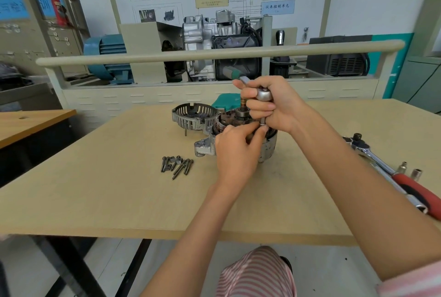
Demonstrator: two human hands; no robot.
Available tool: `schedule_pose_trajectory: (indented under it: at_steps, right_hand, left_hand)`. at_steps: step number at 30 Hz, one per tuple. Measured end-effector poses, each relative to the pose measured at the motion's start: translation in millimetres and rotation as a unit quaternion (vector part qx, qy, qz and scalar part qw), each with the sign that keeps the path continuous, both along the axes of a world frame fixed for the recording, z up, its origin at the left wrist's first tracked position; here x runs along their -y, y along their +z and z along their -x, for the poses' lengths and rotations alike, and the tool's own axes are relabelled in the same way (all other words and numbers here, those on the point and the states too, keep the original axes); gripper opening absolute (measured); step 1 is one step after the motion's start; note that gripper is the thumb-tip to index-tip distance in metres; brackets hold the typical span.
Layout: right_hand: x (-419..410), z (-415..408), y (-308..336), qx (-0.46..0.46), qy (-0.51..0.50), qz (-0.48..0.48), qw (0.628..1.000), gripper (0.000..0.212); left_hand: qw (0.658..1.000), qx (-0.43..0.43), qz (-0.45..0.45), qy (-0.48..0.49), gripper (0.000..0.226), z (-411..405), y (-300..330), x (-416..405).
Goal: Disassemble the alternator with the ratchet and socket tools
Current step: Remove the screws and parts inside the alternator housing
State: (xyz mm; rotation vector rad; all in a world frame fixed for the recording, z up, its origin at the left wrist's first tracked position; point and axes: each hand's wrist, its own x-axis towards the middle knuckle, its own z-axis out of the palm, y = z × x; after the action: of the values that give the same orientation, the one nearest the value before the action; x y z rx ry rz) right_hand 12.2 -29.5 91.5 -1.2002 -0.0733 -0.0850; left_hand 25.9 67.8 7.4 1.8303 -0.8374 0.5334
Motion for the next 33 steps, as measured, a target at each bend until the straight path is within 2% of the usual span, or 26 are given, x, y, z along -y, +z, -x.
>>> schedule_pose_trajectory:
  at_steps: [2,3,6,7,9,13,15,16,17,19,22,23,24,26,29,31,33]
  right_hand:
    - [-7.0,-0.2,-2.3,0.016,-0.070,-0.040,0.997,0.017]
    - [-11.8,-2.0,-5.1,0.028,-0.136,-0.054,0.989,0.017]
    - [-25.7,-7.3,-13.3,0.065,-0.376,-0.034,0.924,0.014]
    - [-28.1,-8.6,-14.4,0.070,-0.414,-0.028,0.907,0.015]
    - [-29.2,-8.9,-12.3,0.062,-0.396,-0.032,0.916,0.012]
    - [-18.0,-2.4,1.4,-0.016,-0.152,0.037,0.988,0.015]
    - [-14.7,-0.8,4.4,-0.021,-0.064,0.055,0.996,0.016]
    - [-15.5,-0.6,4.5,-0.020,-0.056,0.053,0.997,0.017]
    - [-18.0,-1.4,4.0,-0.020,-0.072,0.044,0.996,0.017]
    - [-28.4,-6.3,-2.7,0.008,-0.182,0.019,0.983,0.016]
    - [-43.2,-12.2,-15.7,0.103,-0.410,-0.030,0.906,0.010]
    - [-44.9,-14.3,-17.9,0.124,-0.440,-0.047,0.888,0.007]
    - [-44.7,-15.3,-18.0,0.126,-0.444,-0.050,0.885,0.006]
    - [-39.9,-15.7,-13.1,0.077,-0.383,-0.004,0.921,0.006]
    - [-30.0,-12.4,-1.3,-0.004,-0.153,0.052,0.987,0.013]
    - [-27.8,-8.9,0.8,0.001,-0.043,0.058,0.997,0.014]
    - [-31.3,-7.8,-0.6,0.020,-0.037,0.030,0.999,0.015]
  left_hand:
    - [1.000,-0.014,0.021,-0.014,0.021,-2.4,-1.1,-1.0]
    - [0.999,-0.017,0.032,-0.014,0.019,-2.3,-1.1,-1.5]
    - [0.998,-0.014,0.063,-0.010,0.016,-1.0,-1.3,-2.2]
    - [0.998,-0.015,0.064,-0.012,0.016,-1.3,-1.7,-2.3]
    - [0.998,-0.024,0.058,-0.025,0.017,-3.2,-1.7,-2.6]
    - [0.998,-0.023,0.025,-0.059,0.033,-8.4,0.6,-5.4]
    - [0.996,-0.043,0.025,-0.079,0.037,-10.1,1.3,-7.5]
    - [0.994,-0.053,0.032,-0.086,0.036,-11.5,0.6,-8.5]
    - [0.993,-0.061,0.042,-0.089,0.033,-12.3,0.0,-9.6]
    - [0.992,-0.071,0.058,-0.090,0.024,-11.9,-0.2,-11.8]
    - [0.990,-0.087,0.078,-0.078,0.017,-10.8,-0.4,-12.4]
    - [0.989,-0.094,0.083,-0.074,0.018,-11.1,-0.1,-12.7]
    - [0.989,-0.099,0.083,-0.077,0.019,-12.0,0.1,-12.8]
    - [0.988,-0.098,0.066,-0.096,0.023,-13.4,1.7,-14.2]
    - [0.985,-0.096,0.043,-0.136,0.035,-16.7,4.2,-20.3]
    - [0.981,-0.103,0.040,-0.162,0.038,-21.0,4.1,-26.1]
    - [0.976,-0.110,0.046,-0.184,0.037,-25.0,4.6,-31.1]
